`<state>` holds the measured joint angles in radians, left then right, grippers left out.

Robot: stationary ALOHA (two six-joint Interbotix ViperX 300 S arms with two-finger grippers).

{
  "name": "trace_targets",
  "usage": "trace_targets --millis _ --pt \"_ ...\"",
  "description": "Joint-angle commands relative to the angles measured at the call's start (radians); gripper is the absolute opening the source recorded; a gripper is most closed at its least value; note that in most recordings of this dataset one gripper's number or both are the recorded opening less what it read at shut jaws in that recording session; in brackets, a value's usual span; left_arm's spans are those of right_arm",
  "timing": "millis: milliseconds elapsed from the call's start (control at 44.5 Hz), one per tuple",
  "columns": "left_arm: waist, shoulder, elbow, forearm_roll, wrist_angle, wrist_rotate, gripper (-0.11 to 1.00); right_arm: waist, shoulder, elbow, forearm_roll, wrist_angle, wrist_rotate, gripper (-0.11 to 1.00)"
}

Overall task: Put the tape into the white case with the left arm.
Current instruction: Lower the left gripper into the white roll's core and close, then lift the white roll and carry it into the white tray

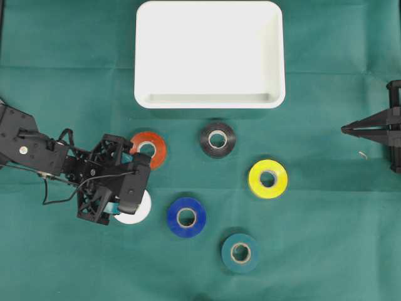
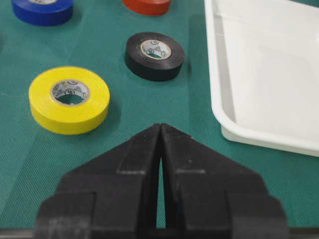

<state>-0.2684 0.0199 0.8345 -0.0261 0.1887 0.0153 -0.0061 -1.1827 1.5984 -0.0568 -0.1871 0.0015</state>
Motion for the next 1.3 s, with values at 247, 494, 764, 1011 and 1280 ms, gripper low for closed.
trace_targets --millis 247,494,764,1011,1280 --pt "-0.005 0.02 -0.026 0.0 -0.02 0.0 0.58 -0.002 0.008 -0.009 -0.002 -0.006 0.003 -0.09" --pt "-0.006 0.015 -0.029 0.0 -0.015 -0.005 0.28 -0.002 0.008 -0.009 -0.002 -0.006 0.003 -0.09" --pt "-0.005 -0.009 -0.029 0.0 -0.002 -0.005 0.28 -0.002 0.008 -0.008 0.0 -0.006 0.003 -0.09" --pt "-0.015 -0.109 -0.041 -0.002 0.043 -0.046 0.28 0.0 0.008 -0.009 0.0 -0.006 0.003 -0.09" --pt "-0.018 -0.242 -0.069 -0.002 0.192 -0.06 0.28 -0.002 0.008 -0.009 0.0 -0.006 0.003 -0.09"
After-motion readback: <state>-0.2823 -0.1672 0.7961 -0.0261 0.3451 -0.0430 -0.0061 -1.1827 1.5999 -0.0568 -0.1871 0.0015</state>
